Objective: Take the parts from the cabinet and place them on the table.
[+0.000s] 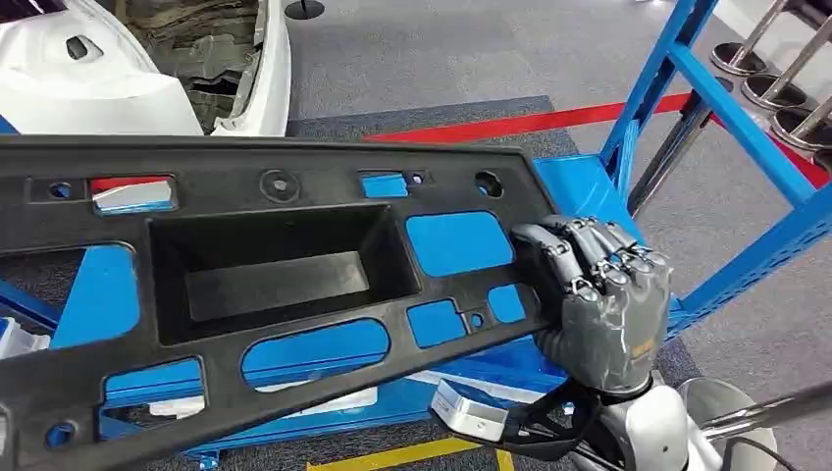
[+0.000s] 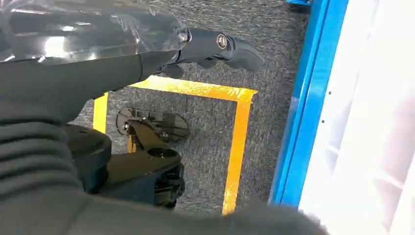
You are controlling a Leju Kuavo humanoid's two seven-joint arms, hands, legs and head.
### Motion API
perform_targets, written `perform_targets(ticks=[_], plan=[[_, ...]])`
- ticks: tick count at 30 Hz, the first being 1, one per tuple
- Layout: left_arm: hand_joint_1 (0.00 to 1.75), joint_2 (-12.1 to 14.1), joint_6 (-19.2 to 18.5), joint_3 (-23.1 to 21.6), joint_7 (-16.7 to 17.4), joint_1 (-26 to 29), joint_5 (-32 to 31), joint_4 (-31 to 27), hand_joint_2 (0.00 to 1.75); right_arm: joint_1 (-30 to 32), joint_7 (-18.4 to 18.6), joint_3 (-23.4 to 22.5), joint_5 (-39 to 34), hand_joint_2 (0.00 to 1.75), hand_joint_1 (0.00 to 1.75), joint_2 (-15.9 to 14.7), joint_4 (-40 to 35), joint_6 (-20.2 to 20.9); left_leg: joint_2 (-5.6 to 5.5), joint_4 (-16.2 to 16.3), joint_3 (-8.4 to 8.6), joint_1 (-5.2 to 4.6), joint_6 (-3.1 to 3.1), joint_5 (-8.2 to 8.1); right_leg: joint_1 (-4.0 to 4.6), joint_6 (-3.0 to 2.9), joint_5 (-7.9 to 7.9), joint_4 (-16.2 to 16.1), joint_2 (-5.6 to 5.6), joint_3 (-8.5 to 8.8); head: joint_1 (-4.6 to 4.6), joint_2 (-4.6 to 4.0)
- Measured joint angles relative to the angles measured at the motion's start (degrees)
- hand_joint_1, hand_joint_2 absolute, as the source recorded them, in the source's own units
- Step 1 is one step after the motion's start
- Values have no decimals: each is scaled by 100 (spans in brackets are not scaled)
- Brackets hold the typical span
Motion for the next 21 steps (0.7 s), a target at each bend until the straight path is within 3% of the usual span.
perform_targets(ticks=[10,17,18,21], plan=[[0,0,-26,0,-31,-2,22,0,175,16,24,0,0,175,175,-9,-2,11,0,0,0,0,0,0,0,0,0,0,0,0,0,0],[0,-13,269,53,188,-1,190,26,175,16,140,0,0,175,175,-35,0,-9,0,0,0,0,0,0,0,0,0,0,0,0,0,0],[0,-13,288,68,192,-2,212,35,175,16,153,0,0,175,175,-35,0,-11,1,40,-9,-14,20,-15,-37,14,10,-24,0,3,-2,0],[0,-13,354,111,199,2,179,70,175,13,190,2,0,175,175,-35,0,-18,-1,45,-13,-23,56,-34,-41,23,8,-21,-2,7,-2,0]])
